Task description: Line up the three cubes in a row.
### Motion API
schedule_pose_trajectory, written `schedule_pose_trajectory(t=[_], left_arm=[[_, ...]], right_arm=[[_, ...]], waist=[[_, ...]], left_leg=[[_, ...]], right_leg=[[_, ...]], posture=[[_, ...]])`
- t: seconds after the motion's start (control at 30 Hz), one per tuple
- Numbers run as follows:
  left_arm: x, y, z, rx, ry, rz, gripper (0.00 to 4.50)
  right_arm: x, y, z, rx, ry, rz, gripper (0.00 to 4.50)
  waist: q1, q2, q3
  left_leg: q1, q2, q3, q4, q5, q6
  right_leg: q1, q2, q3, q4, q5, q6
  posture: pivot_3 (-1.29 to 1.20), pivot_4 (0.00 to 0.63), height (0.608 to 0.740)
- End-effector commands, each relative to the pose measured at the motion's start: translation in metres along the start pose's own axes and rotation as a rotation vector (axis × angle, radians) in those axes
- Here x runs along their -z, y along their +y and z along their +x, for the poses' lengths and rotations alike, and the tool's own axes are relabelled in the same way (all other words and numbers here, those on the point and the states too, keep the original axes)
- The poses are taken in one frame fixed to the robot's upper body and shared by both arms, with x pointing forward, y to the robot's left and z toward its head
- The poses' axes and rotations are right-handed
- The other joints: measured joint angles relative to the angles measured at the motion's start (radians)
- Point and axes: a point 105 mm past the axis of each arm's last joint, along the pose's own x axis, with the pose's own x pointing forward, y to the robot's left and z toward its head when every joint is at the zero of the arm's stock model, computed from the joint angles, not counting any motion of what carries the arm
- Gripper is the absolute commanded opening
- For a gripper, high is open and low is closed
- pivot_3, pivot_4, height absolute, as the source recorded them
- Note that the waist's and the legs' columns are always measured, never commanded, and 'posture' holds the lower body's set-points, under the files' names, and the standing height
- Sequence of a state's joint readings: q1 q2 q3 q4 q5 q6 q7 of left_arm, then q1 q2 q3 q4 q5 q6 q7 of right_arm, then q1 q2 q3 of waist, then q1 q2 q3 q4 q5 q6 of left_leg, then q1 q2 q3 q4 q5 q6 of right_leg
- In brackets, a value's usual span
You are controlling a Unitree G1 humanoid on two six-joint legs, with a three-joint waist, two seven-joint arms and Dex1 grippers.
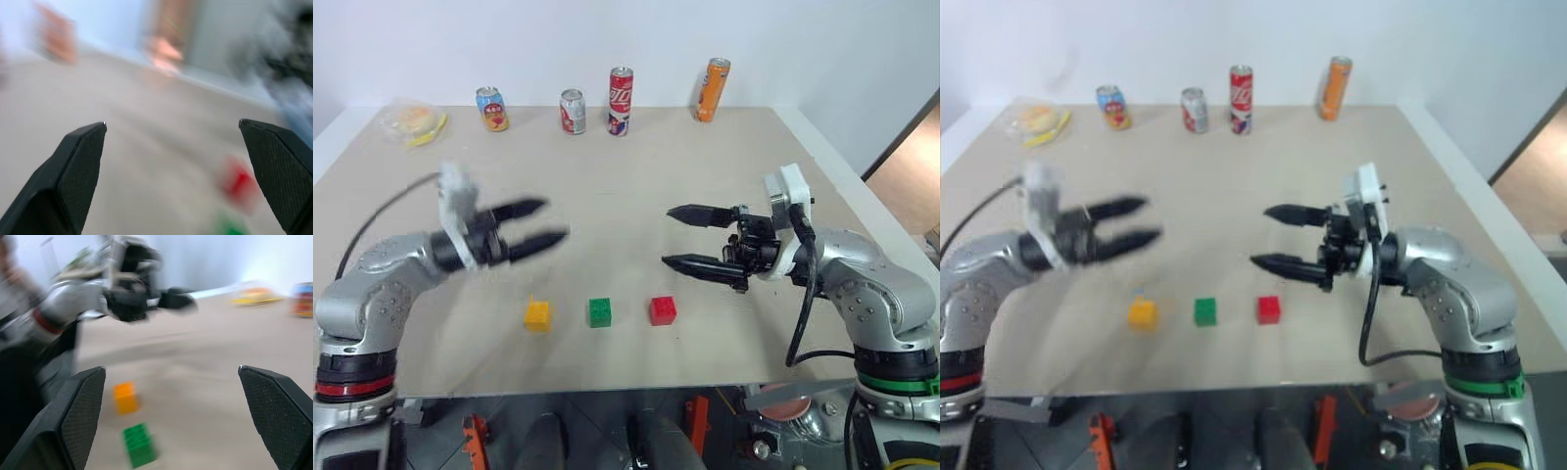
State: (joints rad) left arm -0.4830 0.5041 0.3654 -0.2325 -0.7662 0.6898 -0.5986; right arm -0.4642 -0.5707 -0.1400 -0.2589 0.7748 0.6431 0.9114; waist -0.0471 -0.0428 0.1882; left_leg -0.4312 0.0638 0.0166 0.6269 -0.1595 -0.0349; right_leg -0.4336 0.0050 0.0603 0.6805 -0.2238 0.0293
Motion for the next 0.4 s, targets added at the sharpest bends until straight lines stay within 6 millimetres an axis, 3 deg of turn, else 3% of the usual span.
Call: schedule_pose_trajectory(t=[0.03,0.07,0.1,0.17,0.27,0.4], left_arm=[[-0.009,0.038,-0.021,-0.393,-0.084,0.187,4.49],[-0.002,0.044,-0.027,-0.471,-0.074,0.222,4.49],[0.019,0.059,-0.044,-0.634,-0.042,0.253,4.49],[0.045,0.074,-0.069,-0.850,-0.018,0.278,4.49],[0.062,0.083,-0.084,-0.976,-0.010,0.272,4.49],[0.079,0.085,-0.089,-1.008,0.013,0.265,4.49]], right_arm=[[0.002,-0.036,-0.012,0.313,-0.097,-0.015,4.50],[0.007,-0.046,-0.014,0.410,-0.111,-0.035,4.50],[0.025,-0.061,-0.021,0.603,-0.128,-0.044,4.50],[0.055,-0.074,-0.032,0.861,-0.123,-0.095,4.50],[0.081,-0.074,-0.029,0.952,-0.103,-0.106,4.50],[0.097,-0.078,-0.025,1.029,-0.098,-0.101,4.50]], waist=[[-0.003,0.000,0.000],[-0.003,0.000,0.000],[-0.003,0.000,-0.001],[0.000,-0.002,-0.006],[0.003,-0.002,-0.006],[0.002,-0.002,-0.006]], left_leg=[[0.001,0.000,0.002,-0.001,0.000,0.000],[0.003,0.000,0.003,-0.001,0.000,0.000],[0.004,0.000,0.005,-0.002,0.000,0.000],[0.007,0.000,0.005,-0.005,0.000,-0.001],[0.005,0.000,0.006,-0.006,0.000,-0.001],[0.000,-0.001,0.009,-0.004,0.003,-0.004]], right_leg=[[0.000,0.000,0.002,0.000,0.001,0.000],[0.001,0.001,0.004,0.000,0.001,0.000],[0.000,0.001,0.006,0.000,0.002,0.000],[0.001,0.003,0.010,-0.001,0.002,0.000],[-0.001,0.003,0.010,-0.001,0.002,0.000],[-0.005,0.002,0.013,-0.001,0.005,-0.001]], posture=[[0.00,0.150,0.740],[0.00,0.150,0.740],[0.00,0.150,0.740],[0.00,0.150,0.740],[0.00,0.150,0.740],[0.00,0.150,0.740]])
